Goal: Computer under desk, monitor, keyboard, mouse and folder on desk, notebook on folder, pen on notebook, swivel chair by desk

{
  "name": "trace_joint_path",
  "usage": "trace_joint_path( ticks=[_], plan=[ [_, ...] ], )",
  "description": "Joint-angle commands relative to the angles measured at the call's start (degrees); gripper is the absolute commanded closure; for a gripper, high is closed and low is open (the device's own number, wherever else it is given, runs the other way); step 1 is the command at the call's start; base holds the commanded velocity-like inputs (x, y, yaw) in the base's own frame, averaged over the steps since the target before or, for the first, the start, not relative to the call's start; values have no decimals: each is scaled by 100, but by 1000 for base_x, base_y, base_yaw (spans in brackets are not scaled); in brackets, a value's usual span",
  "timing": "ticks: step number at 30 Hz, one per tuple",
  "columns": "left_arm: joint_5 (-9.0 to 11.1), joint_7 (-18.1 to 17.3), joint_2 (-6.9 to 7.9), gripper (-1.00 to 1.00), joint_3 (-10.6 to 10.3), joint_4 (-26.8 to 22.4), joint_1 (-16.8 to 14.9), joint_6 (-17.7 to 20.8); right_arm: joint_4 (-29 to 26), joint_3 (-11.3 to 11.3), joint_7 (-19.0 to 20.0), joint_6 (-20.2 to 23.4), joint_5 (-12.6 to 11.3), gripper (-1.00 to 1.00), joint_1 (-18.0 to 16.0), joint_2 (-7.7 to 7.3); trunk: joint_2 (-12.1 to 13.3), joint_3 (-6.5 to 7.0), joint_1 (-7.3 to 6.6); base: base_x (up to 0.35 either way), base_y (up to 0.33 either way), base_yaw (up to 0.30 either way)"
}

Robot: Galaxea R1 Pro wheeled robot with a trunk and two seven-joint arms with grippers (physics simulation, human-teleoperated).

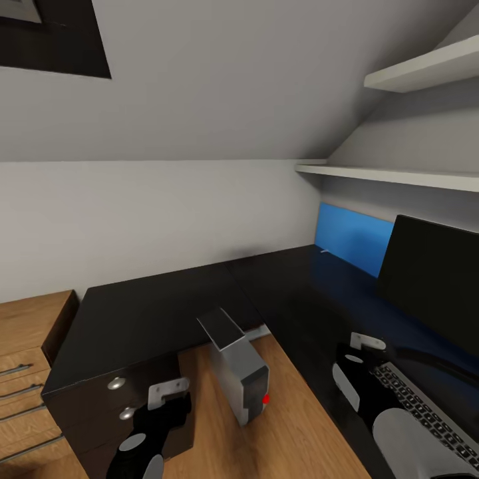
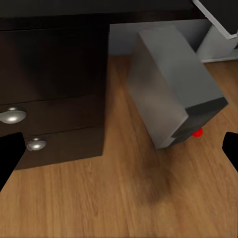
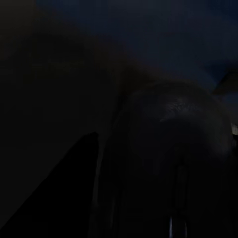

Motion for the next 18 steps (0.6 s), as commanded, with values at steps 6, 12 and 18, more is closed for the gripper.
trace_joint_path(
  ticks=[6,12,18],
  plan=[
    [60,54,1,-100,-12,7,-3,18,-7,47,-40,50,-21,100,-3,-17,-4,-6,3,130,-1,0],
    [60,48,-1,-100,-23,16,-3,20,4,44,-40,50,-21,100,-3,-31,-4,-6,3,72,-23,0],
    [60,48,-21,-100,-71,2,-3,21,15,39,-40,22,-21,100,-11,-43,-44,-24,24,6,-2,0]
  ],
)
